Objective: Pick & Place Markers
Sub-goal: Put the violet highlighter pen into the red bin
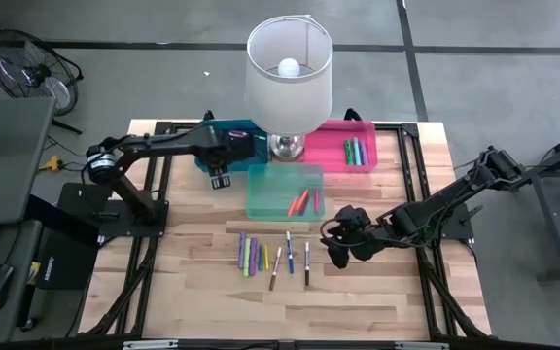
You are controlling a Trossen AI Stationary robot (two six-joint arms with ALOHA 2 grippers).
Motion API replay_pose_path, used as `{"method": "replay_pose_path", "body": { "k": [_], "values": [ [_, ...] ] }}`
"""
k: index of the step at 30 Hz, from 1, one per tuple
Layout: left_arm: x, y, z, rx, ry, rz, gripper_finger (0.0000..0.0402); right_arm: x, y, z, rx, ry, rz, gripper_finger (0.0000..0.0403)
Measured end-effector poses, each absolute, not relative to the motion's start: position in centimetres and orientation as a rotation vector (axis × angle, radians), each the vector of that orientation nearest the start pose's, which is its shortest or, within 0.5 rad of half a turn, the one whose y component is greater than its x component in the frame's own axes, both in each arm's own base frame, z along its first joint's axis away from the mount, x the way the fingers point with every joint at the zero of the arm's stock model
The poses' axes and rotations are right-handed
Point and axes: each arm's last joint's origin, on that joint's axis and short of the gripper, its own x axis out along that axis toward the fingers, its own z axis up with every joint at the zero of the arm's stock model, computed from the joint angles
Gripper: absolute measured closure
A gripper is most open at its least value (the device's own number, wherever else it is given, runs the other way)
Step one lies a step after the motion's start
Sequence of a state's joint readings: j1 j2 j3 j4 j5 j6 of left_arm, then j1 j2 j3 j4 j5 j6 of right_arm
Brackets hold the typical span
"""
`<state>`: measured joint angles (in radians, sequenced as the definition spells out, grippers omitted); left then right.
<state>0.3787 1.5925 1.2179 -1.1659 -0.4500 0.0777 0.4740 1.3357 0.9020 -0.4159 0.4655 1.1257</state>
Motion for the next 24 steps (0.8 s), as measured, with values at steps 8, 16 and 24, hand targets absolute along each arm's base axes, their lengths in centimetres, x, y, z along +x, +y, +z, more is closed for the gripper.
{"method": "replay_pose_path", "body": {
  "k": [8,16,24],
  "values": [
    [25.6,5.3,25.4,0.062,1.527,0.601,0.0266,24.1,11.1,23.8,0.695,0.738,-0.385,0.0226],
    [25.1,-1.3,26.4,-0.049,1.392,0.637,0.0266,22.9,10.8,22.9,0.712,0.906,-0.428,0.0226],
    [24.8,-6.4,25.9,-0.407,1.274,0.76,0.0266,22.8,10.8,22.8,0.71,0.929,-0.425,0.0226]
  ]
}}
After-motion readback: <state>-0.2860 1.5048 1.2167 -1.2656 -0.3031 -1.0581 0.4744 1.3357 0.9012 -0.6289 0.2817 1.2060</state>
